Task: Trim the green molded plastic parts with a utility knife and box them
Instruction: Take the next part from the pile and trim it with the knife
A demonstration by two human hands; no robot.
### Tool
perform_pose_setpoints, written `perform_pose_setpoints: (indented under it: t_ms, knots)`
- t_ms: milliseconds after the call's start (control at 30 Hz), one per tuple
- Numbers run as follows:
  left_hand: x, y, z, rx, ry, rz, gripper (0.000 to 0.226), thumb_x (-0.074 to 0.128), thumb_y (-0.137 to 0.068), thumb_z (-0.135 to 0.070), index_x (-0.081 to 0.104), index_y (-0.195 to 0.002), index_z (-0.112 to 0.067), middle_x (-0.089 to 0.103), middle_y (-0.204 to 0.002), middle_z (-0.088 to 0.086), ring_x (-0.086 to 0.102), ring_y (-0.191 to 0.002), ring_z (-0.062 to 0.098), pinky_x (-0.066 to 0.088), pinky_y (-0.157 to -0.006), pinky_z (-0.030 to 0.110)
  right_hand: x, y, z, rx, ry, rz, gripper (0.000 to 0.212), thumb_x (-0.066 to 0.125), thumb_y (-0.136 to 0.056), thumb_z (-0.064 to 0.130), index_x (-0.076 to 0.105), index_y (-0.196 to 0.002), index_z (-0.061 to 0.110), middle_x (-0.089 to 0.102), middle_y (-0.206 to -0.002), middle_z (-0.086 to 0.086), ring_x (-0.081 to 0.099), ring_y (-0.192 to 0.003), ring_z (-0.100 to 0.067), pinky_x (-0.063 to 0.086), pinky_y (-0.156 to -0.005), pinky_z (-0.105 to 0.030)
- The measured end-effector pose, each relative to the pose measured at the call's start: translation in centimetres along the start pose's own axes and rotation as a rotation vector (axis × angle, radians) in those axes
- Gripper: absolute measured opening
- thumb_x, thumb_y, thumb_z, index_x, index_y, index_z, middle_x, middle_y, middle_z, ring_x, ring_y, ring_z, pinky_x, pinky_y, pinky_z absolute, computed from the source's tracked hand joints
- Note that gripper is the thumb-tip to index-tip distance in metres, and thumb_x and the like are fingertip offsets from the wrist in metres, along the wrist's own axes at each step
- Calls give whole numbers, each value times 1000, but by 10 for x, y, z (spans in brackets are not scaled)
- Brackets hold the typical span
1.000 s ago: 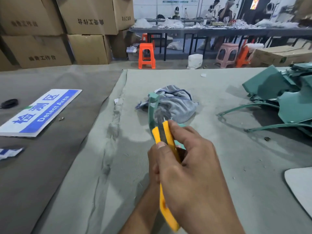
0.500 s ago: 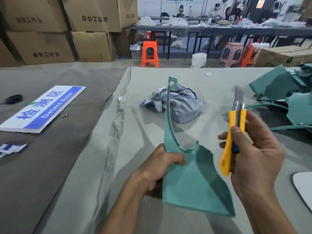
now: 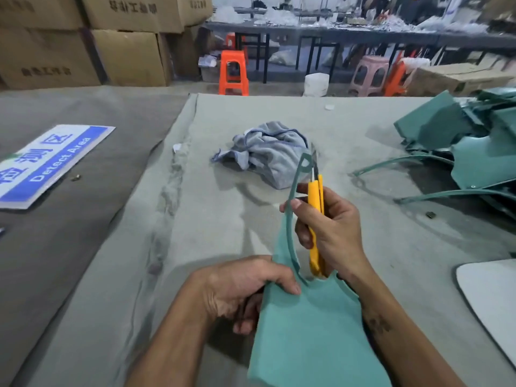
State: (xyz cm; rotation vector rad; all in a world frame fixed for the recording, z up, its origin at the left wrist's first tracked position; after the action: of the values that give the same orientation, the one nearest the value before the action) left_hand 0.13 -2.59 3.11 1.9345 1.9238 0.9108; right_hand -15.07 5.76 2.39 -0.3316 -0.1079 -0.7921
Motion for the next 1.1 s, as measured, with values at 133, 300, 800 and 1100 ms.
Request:
perform_pose_setpoints:
  t_ms: [133, 300, 800, 1100]
  knots:
    - [5, -12, -9, 187, 264, 1, 44, 76, -76, -46, 81, -102, -11, 77, -104, 13, 75, -85, 23, 59, -82, 32, 0, -2, -11, 140, -141, -168, 9, 75, -78, 20, 79, -85, 18, 69, -74, -10, 45, -41, -13, 38, -42, -21]
    - [6, -26, -16, 242, 373, -30, 53, 57, -85, -44, 77, -95, 4, 74, -99, 24, 71, -83, 31, 58, -82, 34, -9, 2, -14, 194, 7, -184, 10, 76, -80, 28, 77, -78, 19, 57, -61, -13, 46, -43, -18, 38, -42, -23]
    - [4, -25, -19, 461, 826, -44, 38, 47, -84, -3, 69, -114, 2, 72, -88, 10, 67, -60, 17, 60, -62, 29, -56, 5, -8, -478, 1126, -127, 31, 60, -102, 39, 69, -130, 29, 71, -100, 7, 65, -88, -21, 52, -71, -35]
    - [7, -22, -20, 370, 560, -38, 22, 50, -88, -18, 62, -81, -2, 72, -76, 20, 62, -47, 16, 60, -57, 30, -73, 15, 20, -292, 736, 319, 16, 69, -94, 41, 76, -91, 27, 60, -58, 0, 50, -46, -20, 37, -45, -32]
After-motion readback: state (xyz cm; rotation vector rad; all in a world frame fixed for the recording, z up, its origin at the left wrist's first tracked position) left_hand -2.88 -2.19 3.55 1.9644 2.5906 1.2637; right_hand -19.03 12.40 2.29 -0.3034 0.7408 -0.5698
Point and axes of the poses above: each hand's wrist, its own y-axis away from the middle knuckle, its own x-axis out of the palm, z = x × y, the point moved 1 cm from there along -y, towards the middle knuckle
